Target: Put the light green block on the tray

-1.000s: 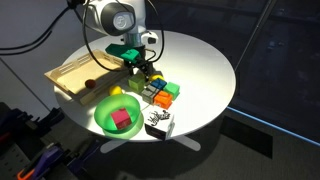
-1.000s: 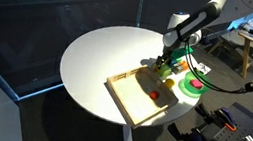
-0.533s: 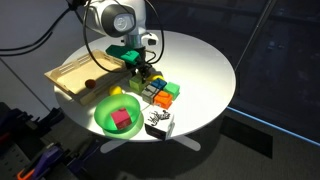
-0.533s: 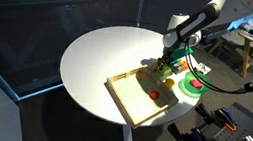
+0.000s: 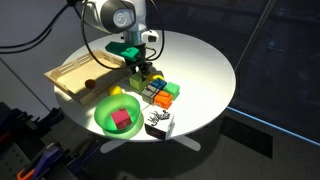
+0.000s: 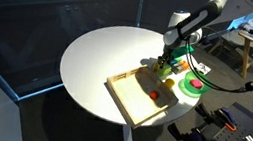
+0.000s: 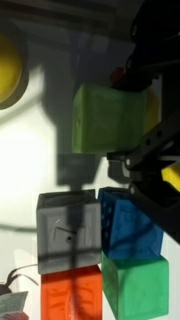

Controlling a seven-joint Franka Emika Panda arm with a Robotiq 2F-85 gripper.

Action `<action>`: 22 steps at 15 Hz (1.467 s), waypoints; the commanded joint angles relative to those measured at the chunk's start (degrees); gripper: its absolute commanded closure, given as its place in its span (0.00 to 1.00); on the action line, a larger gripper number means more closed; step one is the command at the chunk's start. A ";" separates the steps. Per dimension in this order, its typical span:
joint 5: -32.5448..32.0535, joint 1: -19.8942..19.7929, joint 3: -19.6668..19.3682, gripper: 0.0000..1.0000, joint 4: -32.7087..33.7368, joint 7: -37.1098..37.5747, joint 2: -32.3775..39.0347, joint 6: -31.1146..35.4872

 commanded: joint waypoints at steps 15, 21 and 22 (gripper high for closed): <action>-0.55 2.78 3.80 0.69 -11.47 -1.27 -17.29 -4.52; -3.41 5.40 4.62 0.69 -16.27 -1.22 -20.81 -2.69; -4.32 5.93 4.51 0.69 -17.05 -0.74 -21.27 -2.13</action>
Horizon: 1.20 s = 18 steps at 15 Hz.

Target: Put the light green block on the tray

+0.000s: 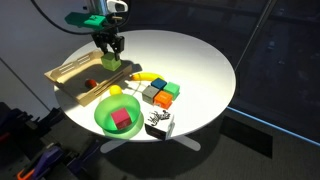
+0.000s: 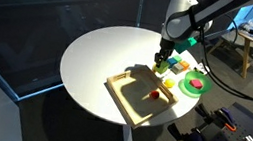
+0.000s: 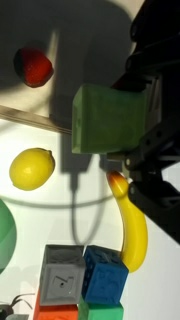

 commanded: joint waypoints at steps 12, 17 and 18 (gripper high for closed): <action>-3.26 1.47 0.44 0.44 -4.92 0.13 -3.55 2.12; -3.26 1.47 0.44 0.44 -4.97 0.13 -3.58 2.13; -3.20 1.57 0.59 0.69 -4.52 0.01 -3.36 1.96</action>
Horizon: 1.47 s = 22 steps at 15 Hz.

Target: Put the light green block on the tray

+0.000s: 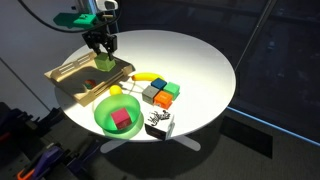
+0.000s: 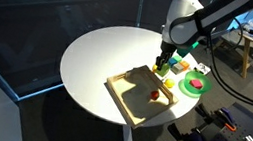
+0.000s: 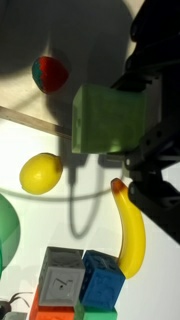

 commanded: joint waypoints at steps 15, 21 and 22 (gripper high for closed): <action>-5.04 5.30 2.84 0.69 8.85 0.81 8.13 -1.30; -4.59 8.09 3.26 0.69 11.74 3.50 13.37 0.18; -4.51 8.60 3.08 0.69 12.16 4.78 14.22 0.61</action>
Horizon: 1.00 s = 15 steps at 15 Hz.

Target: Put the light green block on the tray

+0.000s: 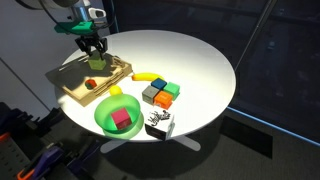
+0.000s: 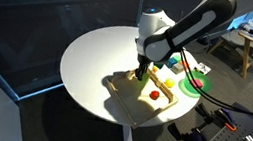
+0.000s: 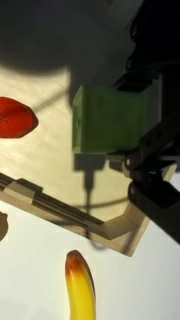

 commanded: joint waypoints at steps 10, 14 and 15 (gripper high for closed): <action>3.46 1.79 0.25 0.69 3.49 11.66 8.42 7.20; 2.28 2.48 0.07 0.04 2.56 10.64 6.81 6.80; 2.13 2.70 0.08 0.00 2.42 10.52 6.31 6.05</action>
